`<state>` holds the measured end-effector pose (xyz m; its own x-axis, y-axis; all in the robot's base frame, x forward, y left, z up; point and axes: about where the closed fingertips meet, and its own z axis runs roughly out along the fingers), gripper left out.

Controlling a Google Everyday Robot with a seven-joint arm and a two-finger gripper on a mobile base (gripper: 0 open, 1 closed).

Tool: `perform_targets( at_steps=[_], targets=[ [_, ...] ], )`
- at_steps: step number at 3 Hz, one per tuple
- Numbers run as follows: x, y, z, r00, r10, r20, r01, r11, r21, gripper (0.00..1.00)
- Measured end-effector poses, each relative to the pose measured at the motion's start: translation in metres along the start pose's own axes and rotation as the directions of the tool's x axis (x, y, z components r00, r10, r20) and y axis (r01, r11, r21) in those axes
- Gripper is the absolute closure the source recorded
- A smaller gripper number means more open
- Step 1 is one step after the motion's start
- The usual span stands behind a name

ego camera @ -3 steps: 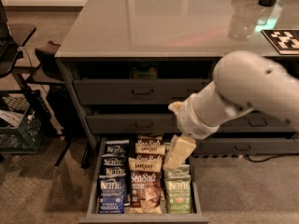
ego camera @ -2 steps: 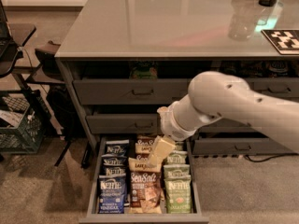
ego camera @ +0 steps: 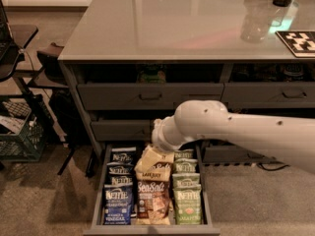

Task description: Pick brown chip bag from bottom drawer and place on counter

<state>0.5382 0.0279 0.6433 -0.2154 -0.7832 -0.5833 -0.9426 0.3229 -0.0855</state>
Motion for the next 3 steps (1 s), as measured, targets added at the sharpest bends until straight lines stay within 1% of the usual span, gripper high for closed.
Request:
perform_targets(
  at_steps=[1,2,3],
  targets=[
    [0.006,0.01,0.043,0.998,0.058,0.023,-0.058,0.9983,-0.006,0.0],
    [0.012,0.021,0.087,0.994,0.106,0.034,-0.104,0.9932,-0.051,0.0],
    [0.025,0.032,0.127,0.988,0.145,0.051,-0.14,0.9863,-0.087,0.0]
  ],
)
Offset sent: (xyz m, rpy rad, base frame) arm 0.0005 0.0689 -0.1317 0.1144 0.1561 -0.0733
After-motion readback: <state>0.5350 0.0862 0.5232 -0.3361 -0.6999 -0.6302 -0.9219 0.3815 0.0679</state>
